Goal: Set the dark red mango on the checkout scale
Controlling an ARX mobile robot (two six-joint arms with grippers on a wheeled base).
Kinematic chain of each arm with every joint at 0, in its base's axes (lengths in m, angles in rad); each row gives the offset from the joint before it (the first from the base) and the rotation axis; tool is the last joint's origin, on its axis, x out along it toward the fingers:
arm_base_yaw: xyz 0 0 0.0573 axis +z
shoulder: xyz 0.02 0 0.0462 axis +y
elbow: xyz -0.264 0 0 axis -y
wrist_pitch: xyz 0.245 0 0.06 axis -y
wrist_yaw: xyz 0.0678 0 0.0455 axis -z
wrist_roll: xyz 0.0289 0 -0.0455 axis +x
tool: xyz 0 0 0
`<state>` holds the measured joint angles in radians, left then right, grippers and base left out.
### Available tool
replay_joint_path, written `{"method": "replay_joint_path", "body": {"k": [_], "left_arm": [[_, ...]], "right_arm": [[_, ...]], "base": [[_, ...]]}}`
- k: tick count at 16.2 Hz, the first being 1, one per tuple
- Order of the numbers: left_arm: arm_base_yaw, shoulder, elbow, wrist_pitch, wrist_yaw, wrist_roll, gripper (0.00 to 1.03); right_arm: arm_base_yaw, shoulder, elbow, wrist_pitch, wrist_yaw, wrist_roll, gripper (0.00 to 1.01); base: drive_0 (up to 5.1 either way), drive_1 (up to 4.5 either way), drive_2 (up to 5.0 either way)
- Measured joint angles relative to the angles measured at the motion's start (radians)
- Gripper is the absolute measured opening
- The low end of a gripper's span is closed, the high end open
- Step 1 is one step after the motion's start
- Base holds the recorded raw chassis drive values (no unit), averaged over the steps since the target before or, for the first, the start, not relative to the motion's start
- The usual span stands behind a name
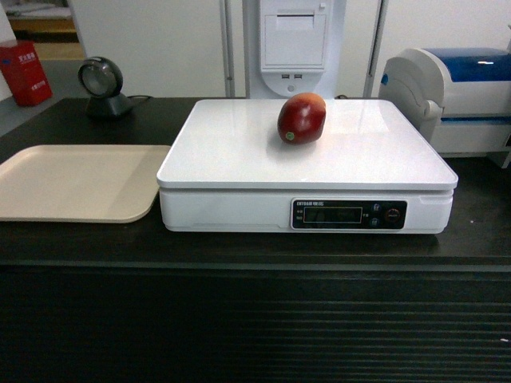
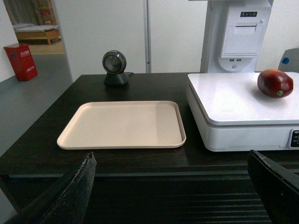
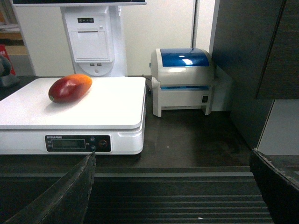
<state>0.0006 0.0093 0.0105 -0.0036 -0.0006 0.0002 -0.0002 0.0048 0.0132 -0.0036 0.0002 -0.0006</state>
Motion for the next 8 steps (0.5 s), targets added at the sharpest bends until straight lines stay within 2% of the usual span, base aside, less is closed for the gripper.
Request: {"method": "replay_joint_path", "body": {"k": [8], "left_arm": [[0.000,0.000,0.000,0.000,0.000,0.000,0.98]], "right_arm": [[0.000,0.000,0.000,0.000,0.000,0.000,0.98]], "base": [[0.0,0.00,0.0]]}}
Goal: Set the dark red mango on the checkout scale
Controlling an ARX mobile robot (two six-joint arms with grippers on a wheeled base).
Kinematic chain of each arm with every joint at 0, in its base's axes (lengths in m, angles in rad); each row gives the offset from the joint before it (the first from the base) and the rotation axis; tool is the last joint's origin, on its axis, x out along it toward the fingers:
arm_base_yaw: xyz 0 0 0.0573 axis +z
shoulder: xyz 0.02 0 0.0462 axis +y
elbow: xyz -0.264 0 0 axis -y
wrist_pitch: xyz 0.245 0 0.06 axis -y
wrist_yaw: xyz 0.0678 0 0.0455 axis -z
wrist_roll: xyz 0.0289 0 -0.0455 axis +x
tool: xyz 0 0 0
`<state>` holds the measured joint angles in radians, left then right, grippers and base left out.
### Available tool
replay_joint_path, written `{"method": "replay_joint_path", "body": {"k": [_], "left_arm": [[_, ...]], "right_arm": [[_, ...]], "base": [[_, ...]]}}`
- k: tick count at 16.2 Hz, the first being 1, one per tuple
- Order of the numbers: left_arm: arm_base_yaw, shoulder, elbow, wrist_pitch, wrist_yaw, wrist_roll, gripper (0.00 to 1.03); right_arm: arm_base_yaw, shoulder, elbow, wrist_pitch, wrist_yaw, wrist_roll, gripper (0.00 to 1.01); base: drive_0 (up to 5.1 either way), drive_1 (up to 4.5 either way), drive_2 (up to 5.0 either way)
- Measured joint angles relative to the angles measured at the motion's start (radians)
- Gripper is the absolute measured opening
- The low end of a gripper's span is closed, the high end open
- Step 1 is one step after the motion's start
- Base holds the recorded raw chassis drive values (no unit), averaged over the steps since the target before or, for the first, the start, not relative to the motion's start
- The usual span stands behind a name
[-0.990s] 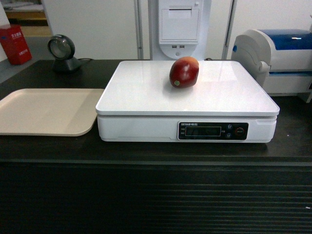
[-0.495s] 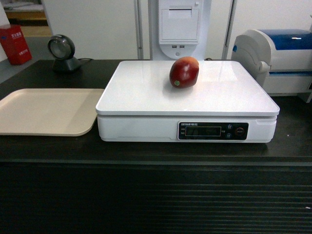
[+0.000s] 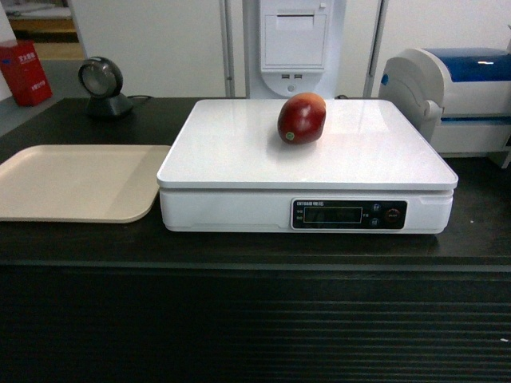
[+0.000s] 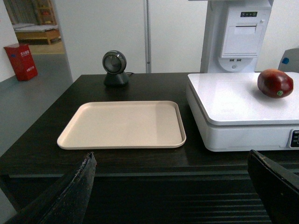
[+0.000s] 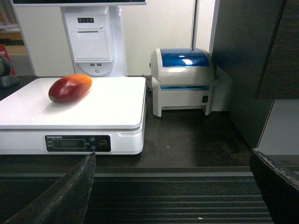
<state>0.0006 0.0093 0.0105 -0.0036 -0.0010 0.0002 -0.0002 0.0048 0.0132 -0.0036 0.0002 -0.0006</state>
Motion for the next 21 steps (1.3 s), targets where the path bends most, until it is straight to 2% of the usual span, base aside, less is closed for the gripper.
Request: {"method": "replay_joint_path", "body": {"k": [21], "left_arm": [[0.000,0.000,0.000,0.001,0.000,0.000,0.98]], "right_arm": [[0.000,0.000,0.000,0.001,0.000,-0.001,0.98]], "base": [[0.0,0.00,0.0]]}}
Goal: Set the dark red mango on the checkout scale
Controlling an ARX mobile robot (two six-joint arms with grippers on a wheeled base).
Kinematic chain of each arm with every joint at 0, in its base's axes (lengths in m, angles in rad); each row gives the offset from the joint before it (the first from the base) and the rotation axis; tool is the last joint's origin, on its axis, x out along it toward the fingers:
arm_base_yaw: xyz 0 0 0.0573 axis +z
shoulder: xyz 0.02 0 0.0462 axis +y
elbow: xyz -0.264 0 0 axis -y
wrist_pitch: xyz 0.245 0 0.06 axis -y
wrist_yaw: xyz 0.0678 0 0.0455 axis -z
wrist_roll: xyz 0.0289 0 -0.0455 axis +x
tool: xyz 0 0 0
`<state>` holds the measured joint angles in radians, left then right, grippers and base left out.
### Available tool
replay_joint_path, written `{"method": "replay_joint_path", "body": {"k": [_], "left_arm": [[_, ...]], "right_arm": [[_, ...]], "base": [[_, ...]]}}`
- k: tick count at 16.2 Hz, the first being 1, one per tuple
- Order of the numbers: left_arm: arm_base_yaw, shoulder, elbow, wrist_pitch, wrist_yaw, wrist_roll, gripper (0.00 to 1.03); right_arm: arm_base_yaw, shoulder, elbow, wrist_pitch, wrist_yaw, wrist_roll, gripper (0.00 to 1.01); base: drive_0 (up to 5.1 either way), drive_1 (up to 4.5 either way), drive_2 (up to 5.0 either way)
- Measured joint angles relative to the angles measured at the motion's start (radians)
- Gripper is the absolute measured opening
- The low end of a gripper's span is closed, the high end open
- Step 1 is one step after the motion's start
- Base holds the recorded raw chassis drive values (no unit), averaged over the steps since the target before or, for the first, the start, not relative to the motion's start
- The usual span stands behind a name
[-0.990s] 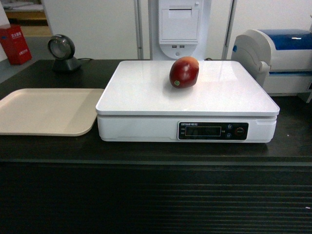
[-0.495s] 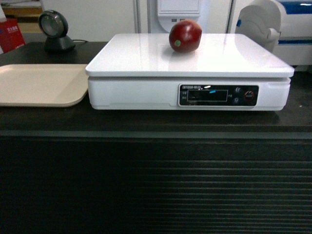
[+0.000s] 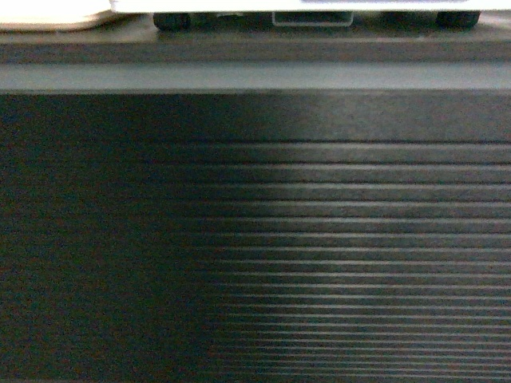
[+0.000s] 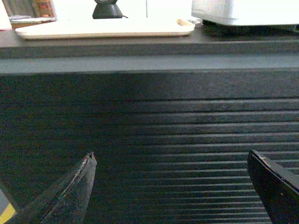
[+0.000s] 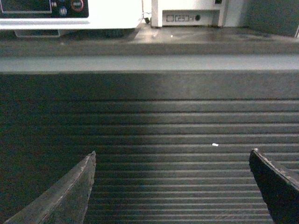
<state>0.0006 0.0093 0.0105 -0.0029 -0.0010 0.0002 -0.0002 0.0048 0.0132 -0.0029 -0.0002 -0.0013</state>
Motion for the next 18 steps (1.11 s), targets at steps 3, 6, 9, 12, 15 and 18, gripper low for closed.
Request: {"method": "replay_joint_path", "body": {"k": [3,6,9,12,15,18], "left_arm": [[0.000,0.000,0.000,-0.001,0.000,0.000,0.98],[0.000,0.000,0.000,0.000,0.000,0.000,0.98],[0.000,0.000,0.000,-0.001,-0.001,0.000,0.98],[0.000,0.000,0.000,-0.004,-0.001,0.000,0.98],[0.000,0.000,0.000,-0.003,0.000,0.000,0.98],[0.000,0.000,0.000,-0.003,0.000,0.000,0.98]], "right_arm": [[0.000,0.000,0.000,-0.001,0.000,0.000,0.98],[0.000,0.000,0.000,-0.001,0.000,0.000,0.98],[0.000,0.000,0.000,-0.001,0.000,0.001,0.98],[0.000,0.000,0.000,-0.003,0.000,0.001,0.98],[0.000,0.000,0.000,-0.003,0.000,0.001,0.98],[0.000,0.000,0.000,-0.002,0.000,0.001,0.98]], "base": [[0.0,0.00,0.0],[0.0,0.00,0.0],[0.0,0.00,0.0],[0.0,0.00,0.0],[0.0,0.00,0.0],[0.0,0.00,0.0]]}}
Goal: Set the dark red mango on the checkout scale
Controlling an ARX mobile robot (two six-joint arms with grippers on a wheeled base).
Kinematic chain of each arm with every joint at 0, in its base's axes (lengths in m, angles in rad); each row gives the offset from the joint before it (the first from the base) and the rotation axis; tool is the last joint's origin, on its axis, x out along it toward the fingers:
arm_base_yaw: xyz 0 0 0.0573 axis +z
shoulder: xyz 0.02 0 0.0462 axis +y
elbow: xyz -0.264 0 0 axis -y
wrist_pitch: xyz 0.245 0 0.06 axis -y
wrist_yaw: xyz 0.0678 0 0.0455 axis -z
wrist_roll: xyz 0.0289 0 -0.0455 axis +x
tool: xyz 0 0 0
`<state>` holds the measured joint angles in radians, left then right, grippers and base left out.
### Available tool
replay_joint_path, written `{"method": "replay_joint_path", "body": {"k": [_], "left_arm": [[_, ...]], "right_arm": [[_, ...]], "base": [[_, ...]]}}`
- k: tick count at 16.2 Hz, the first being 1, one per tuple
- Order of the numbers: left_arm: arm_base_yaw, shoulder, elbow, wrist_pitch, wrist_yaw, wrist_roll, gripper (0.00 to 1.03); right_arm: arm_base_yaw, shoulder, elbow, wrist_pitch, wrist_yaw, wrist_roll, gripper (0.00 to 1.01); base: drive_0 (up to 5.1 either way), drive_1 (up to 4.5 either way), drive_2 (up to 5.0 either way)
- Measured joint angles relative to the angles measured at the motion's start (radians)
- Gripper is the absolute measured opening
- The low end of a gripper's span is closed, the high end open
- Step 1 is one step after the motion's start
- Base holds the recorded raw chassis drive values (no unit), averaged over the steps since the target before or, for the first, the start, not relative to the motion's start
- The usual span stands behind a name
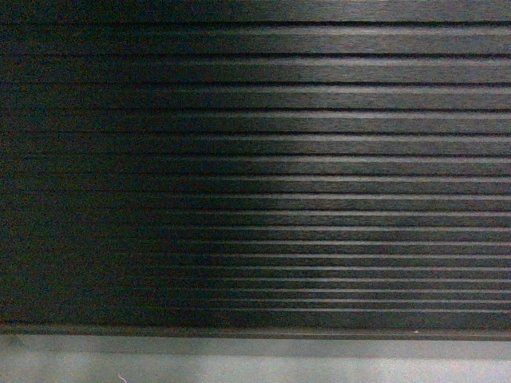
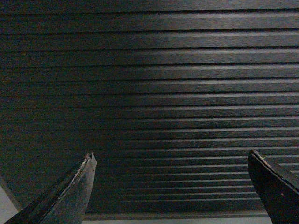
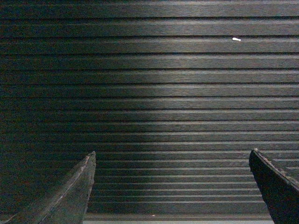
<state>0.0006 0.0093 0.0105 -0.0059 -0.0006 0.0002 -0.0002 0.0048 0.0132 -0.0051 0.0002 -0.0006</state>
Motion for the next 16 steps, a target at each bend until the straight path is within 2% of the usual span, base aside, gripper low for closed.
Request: {"method": "replay_joint_path", "body": {"k": [16], "left_arm": [[0.000,0.000,0.000,0.000,0.000,0.000,0.98]], "right_arm": [[0.000,0.000,0.000,0.000,0.000,0.000,0.98]], "base": [[0.0,0.00,0.0]]}}
